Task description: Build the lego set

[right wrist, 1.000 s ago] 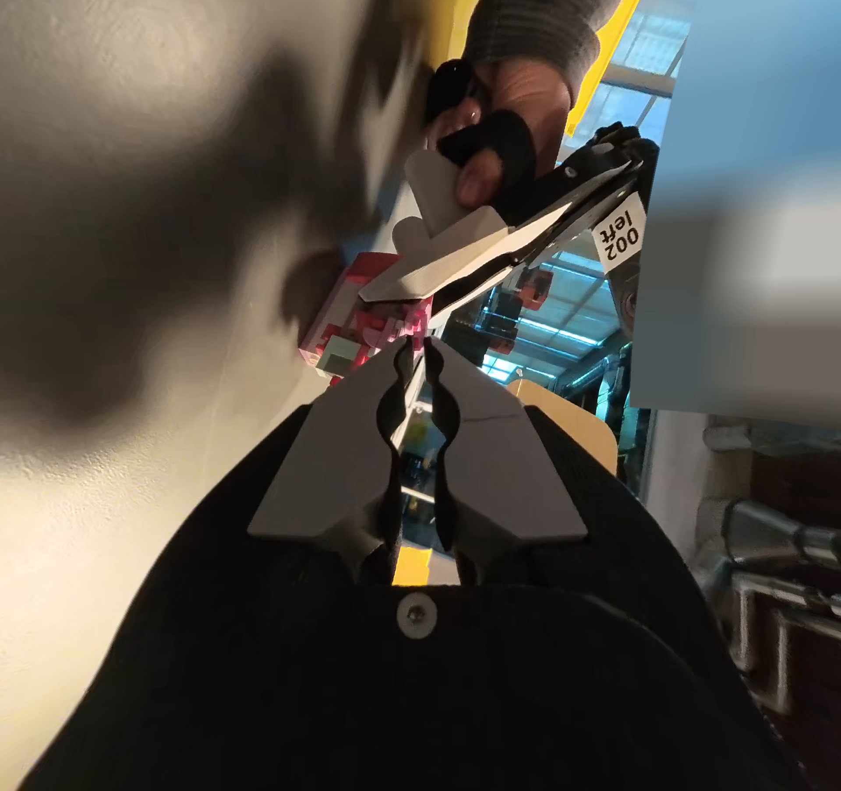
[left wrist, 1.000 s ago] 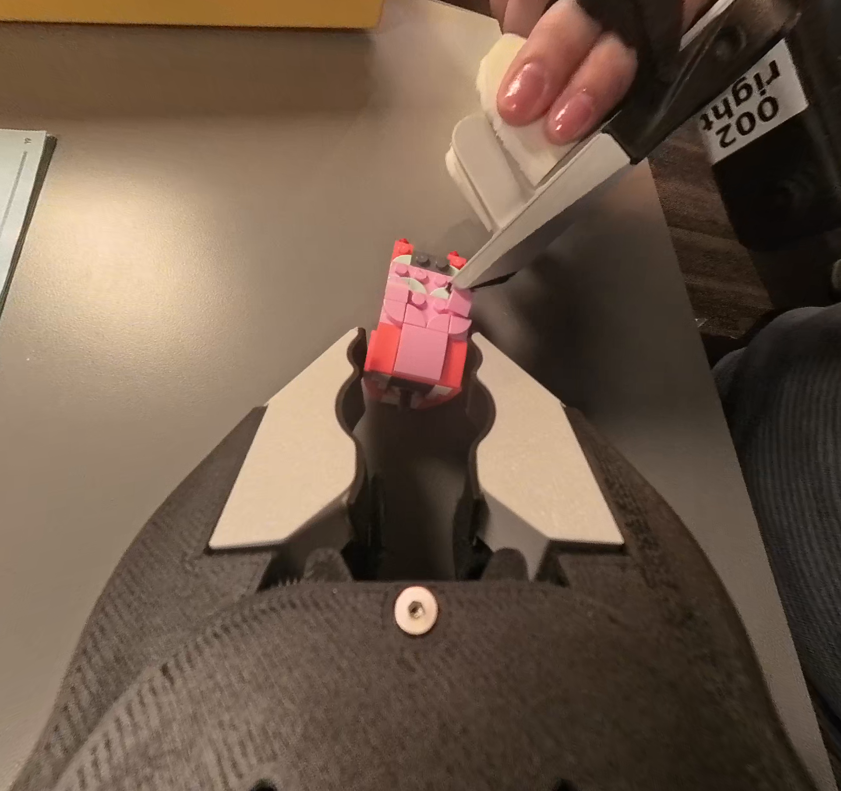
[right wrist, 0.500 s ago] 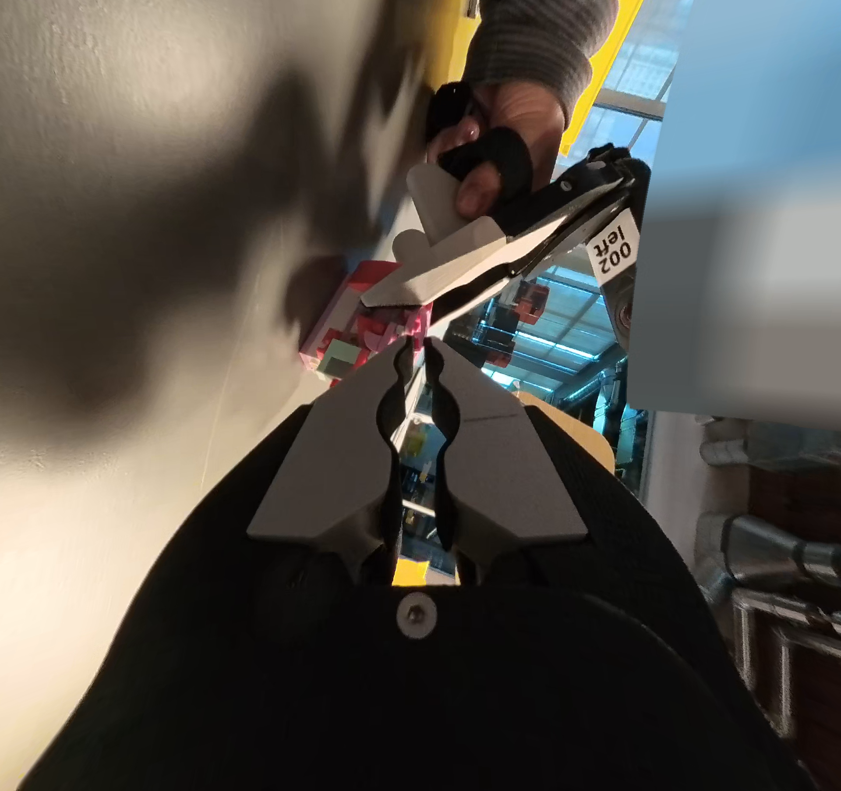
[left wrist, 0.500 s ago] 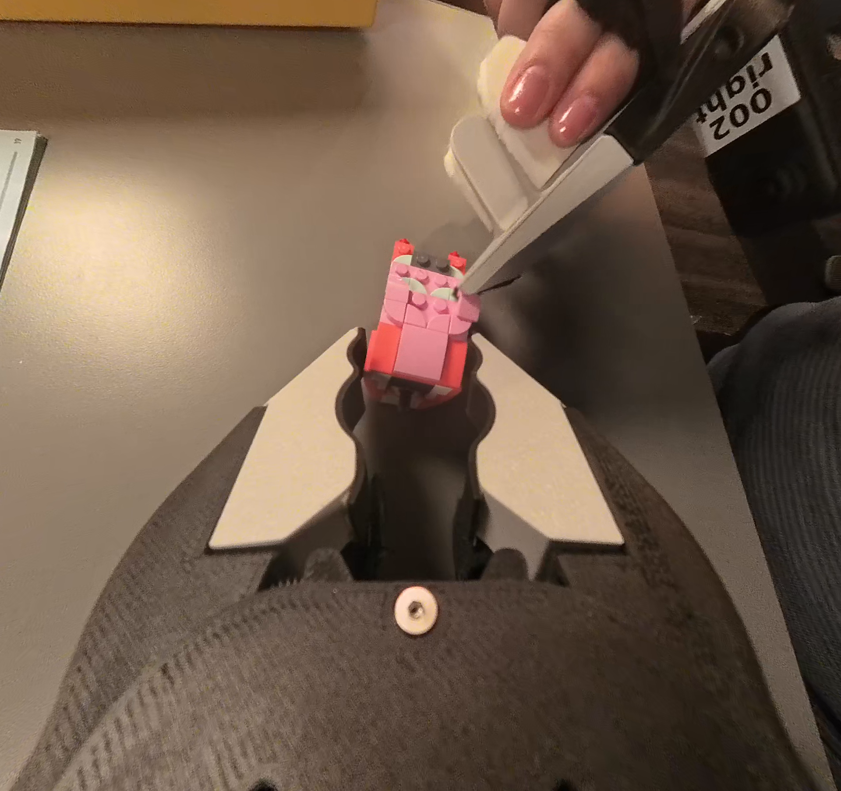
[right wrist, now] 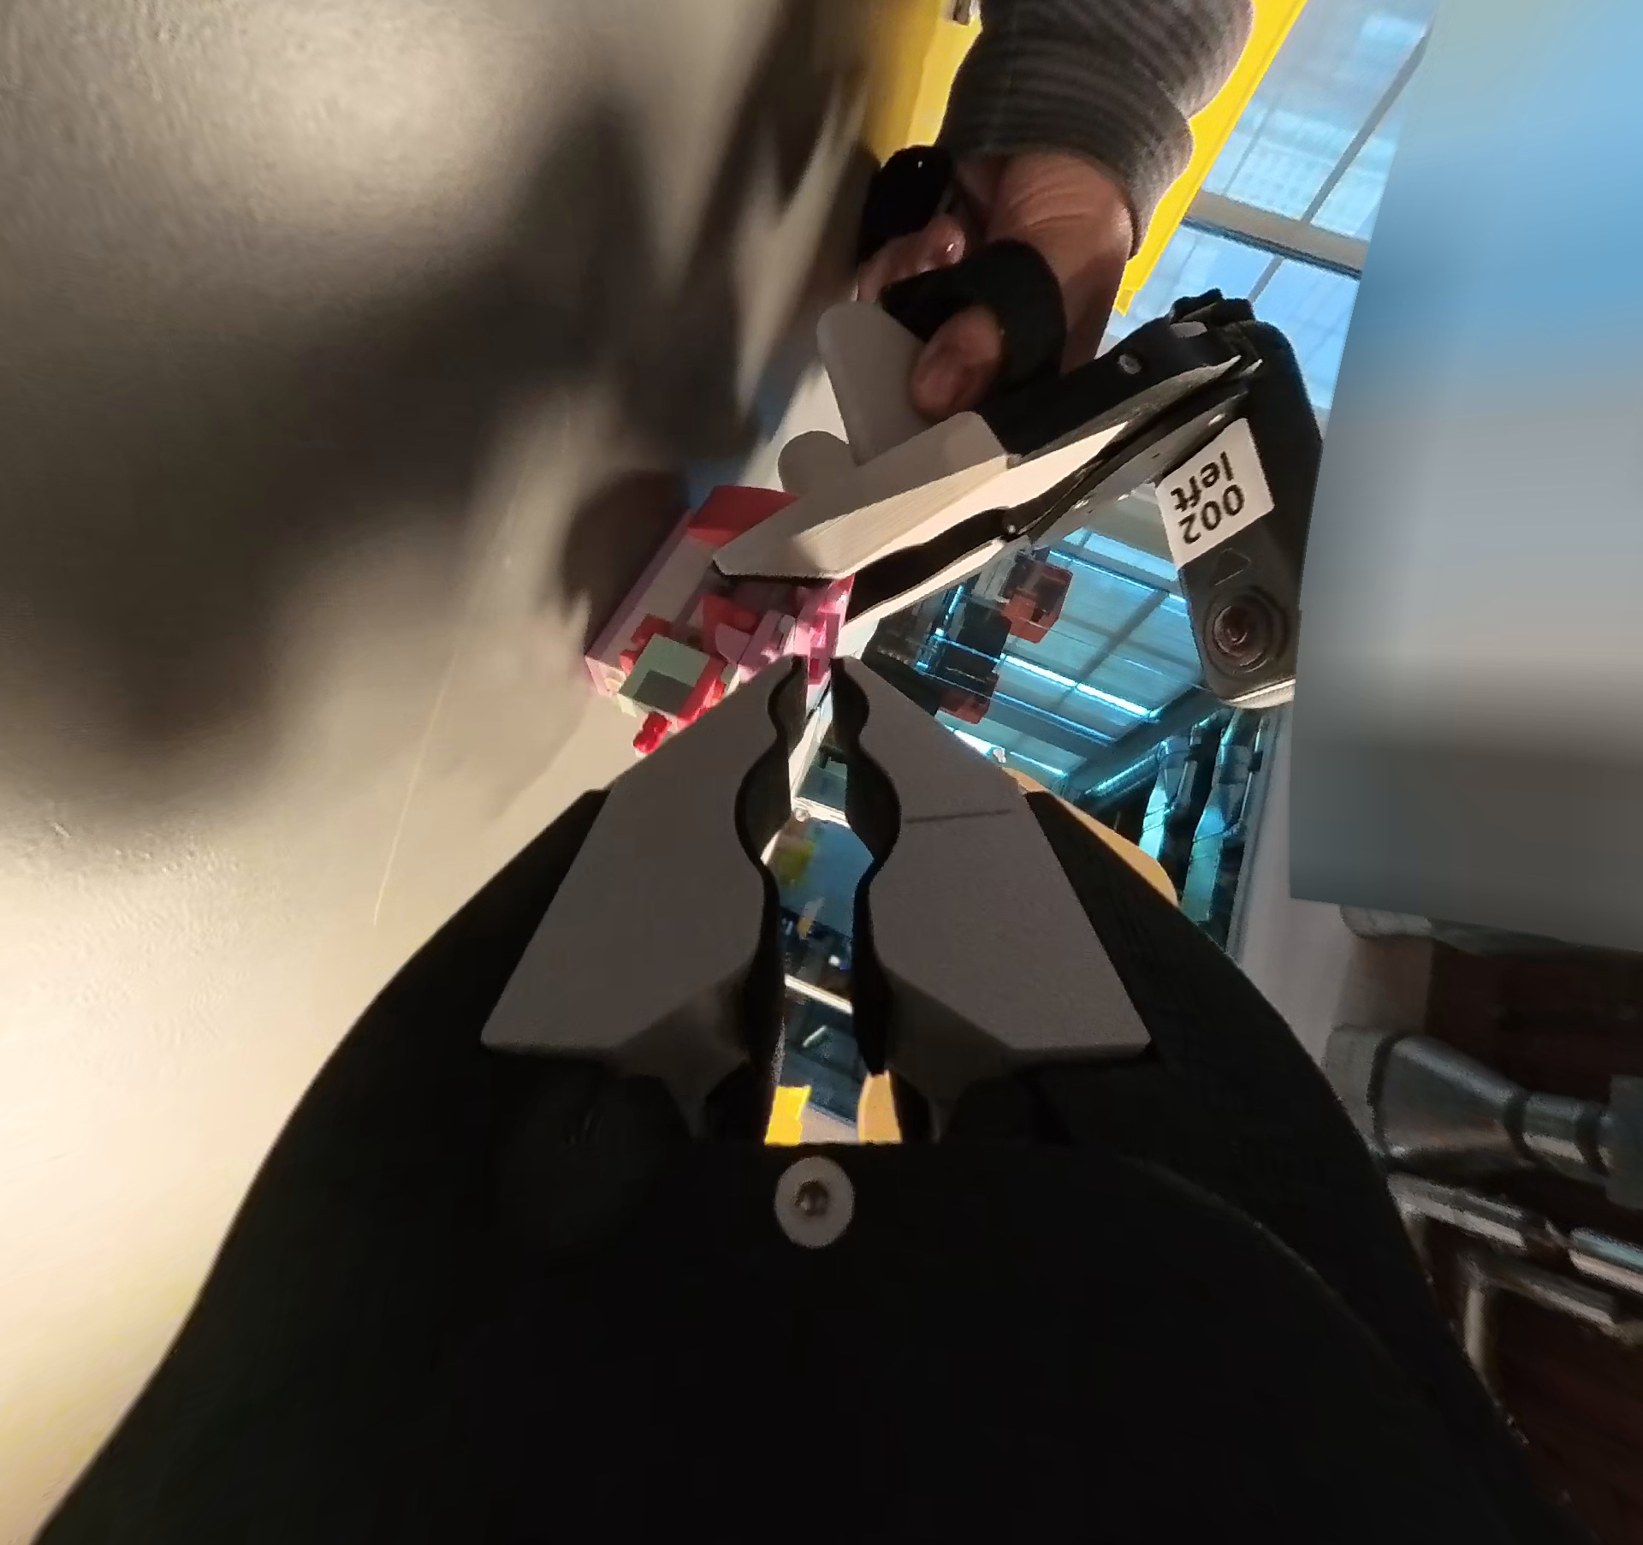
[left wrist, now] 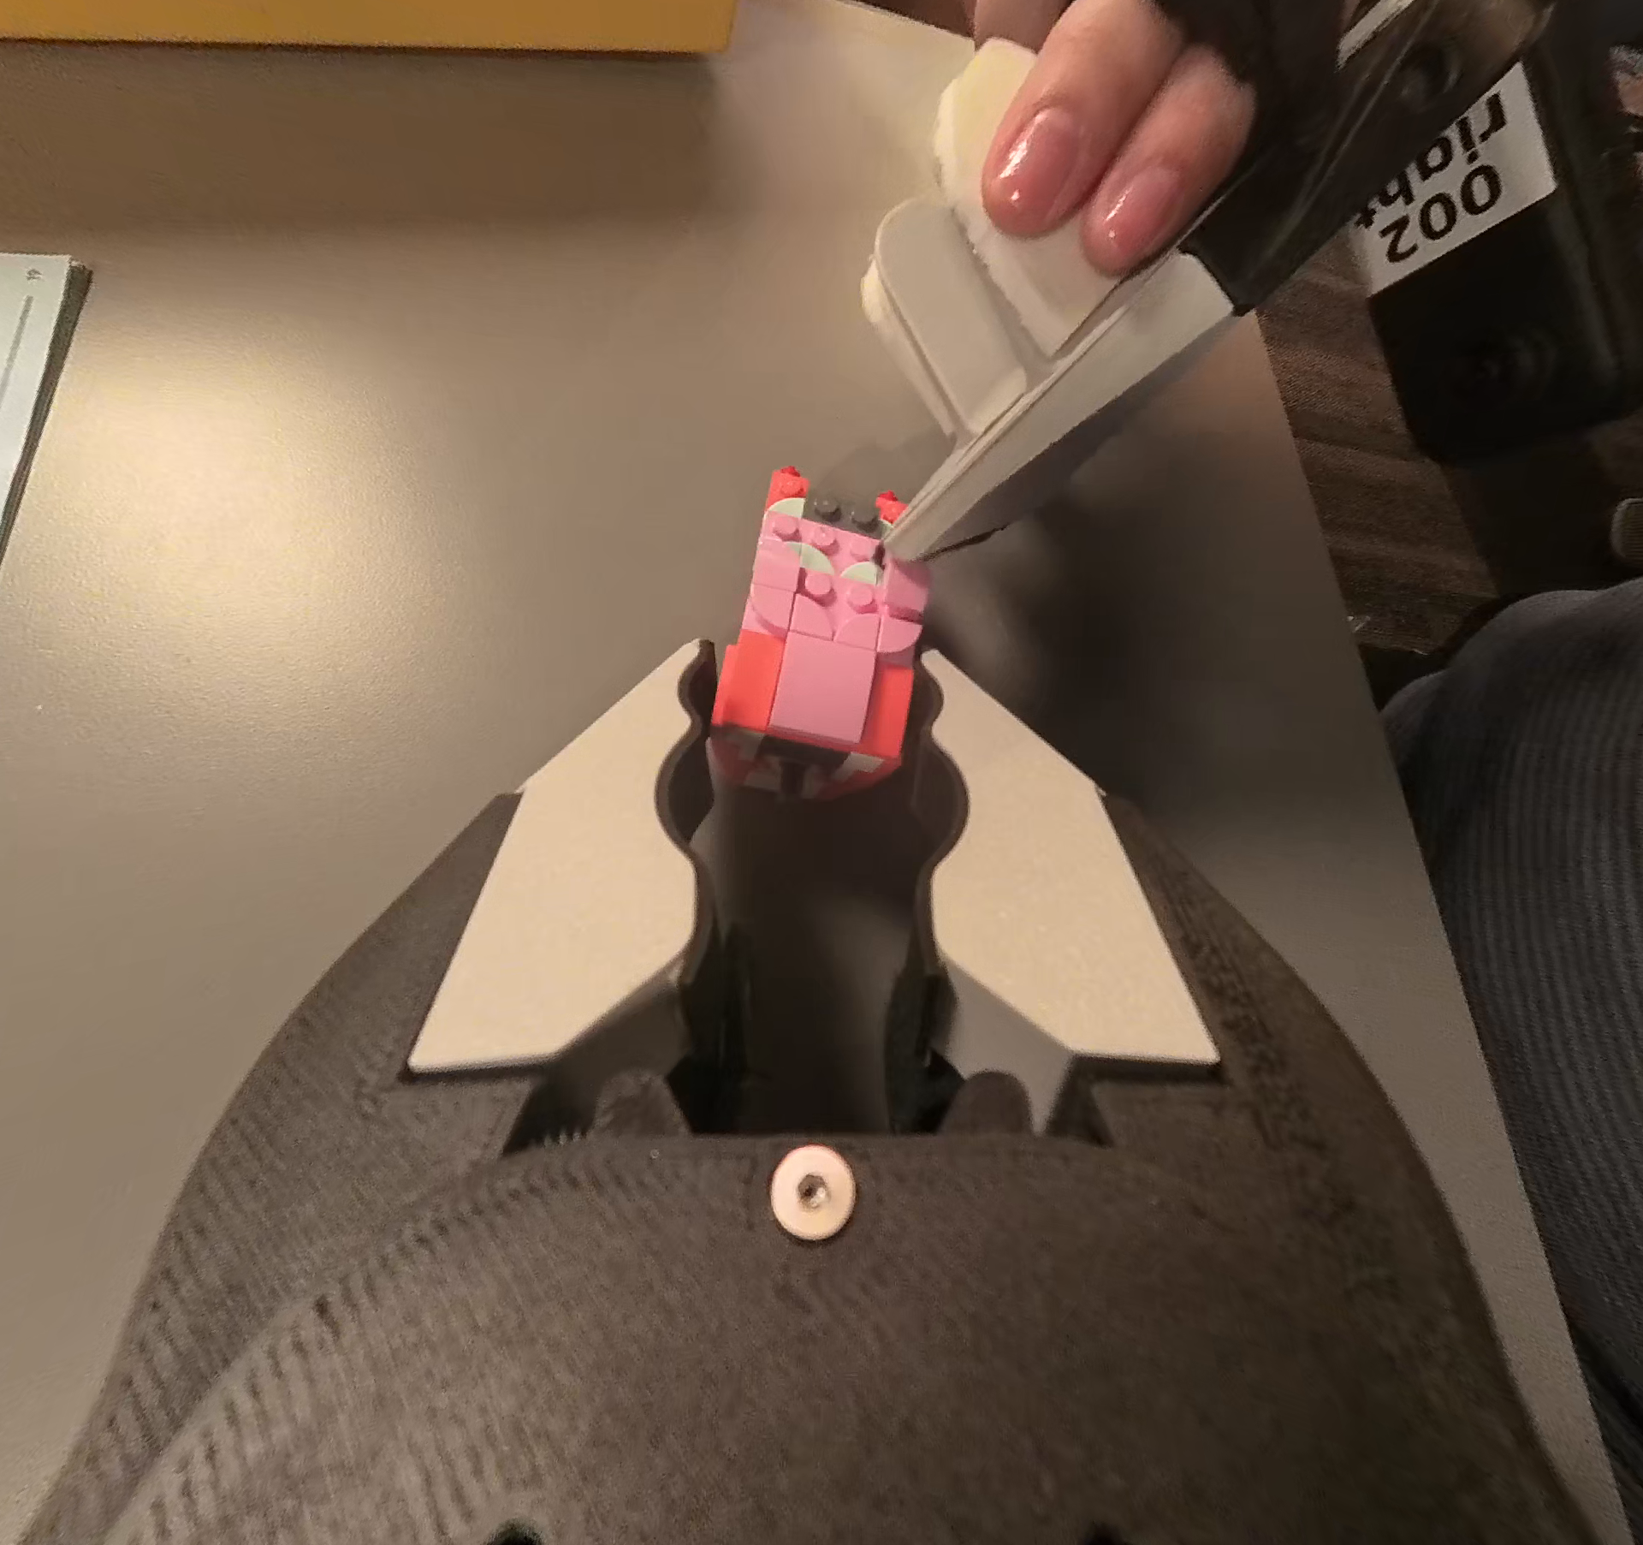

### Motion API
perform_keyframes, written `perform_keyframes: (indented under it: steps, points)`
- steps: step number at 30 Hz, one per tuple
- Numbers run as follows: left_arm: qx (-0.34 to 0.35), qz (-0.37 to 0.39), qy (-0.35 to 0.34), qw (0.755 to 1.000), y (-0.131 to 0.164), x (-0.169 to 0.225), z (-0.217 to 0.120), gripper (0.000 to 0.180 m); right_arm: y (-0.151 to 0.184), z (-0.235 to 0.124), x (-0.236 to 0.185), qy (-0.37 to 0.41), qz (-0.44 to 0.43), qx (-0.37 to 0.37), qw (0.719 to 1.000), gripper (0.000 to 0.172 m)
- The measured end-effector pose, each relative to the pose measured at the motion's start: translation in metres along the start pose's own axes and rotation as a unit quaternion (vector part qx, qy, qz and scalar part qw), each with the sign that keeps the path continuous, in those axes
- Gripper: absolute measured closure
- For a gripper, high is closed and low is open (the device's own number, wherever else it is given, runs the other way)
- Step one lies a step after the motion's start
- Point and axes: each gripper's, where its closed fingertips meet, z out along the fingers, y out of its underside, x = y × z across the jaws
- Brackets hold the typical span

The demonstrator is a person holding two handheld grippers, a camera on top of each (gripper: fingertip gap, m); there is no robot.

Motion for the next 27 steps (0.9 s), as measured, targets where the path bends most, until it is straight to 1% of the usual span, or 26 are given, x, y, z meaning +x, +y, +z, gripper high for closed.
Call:
perform_keyframes:
  steps: [6,10,15,18,21,23,24,25,26,27]
  points:
    - [0.0,0.0,0.0,1.0,0.0,0.0,0.0,0.138,0.0,0.0,0.001,-0.01,-0.019,0.008,1.0,0.166]
    - [0.0,0.0,0.0,1.0,0.0,0.0,0.0,0.138,-0.003,0.0,0.002,-0.014,-0.022,0.015,1.0,0.168]
    - [0.0,0.0,0.0,1.0,0.0,0.0,0.0,0.138,0.0,0.001,0.001,-0.02,-0.014,0.007,1.0,0.169]
    - [0.0,0.001,-0.002,1.0,0.0,0.0,0.0,0.138,0.006,0.0,-0.001,-0.036,0.019,-0.006,0.999,0.169]
    - [0.0,0.001,-0.005,1.0,0.0,-0.001,0.0,0.138,0.024,-0.009,0.001,-0.041,0.107,-0.042,0.993,0.169]
    - [0.001,0.0,-0.006,1.0,0.0,-0.001,0.0,0.138,0.039,-0.019,-0.002,-0.059,0.207,-0.073,0.974,0.169]
    - [0.001,0.0,-0.006,1.0,0.0,-0.001,0.0,0.138,0.044,-0.026,-0.008,-0.08,0.268,-0.084,0.956,0.168]
    - [0.001,0.0,-0.006,1.0,0.0,-0.001,0.0,0.138,0.045,-0.033,-0.016,-0.108,0.337,-0.086,0.931,0.167]
    - [0.001,0.0,-0.006,1.0,0.0,-0.001,0.0,0.138,0.04,-0.042,-0.026,-0.146,0.415,-0.079,0.894,0.166]
    - [0.001,0.0,-0.006,1.0,0.0,-0.001,0.0,0.138,0.03,-0.051,-0.034,-0.189,0.499,-0.064,0.843,0.163]
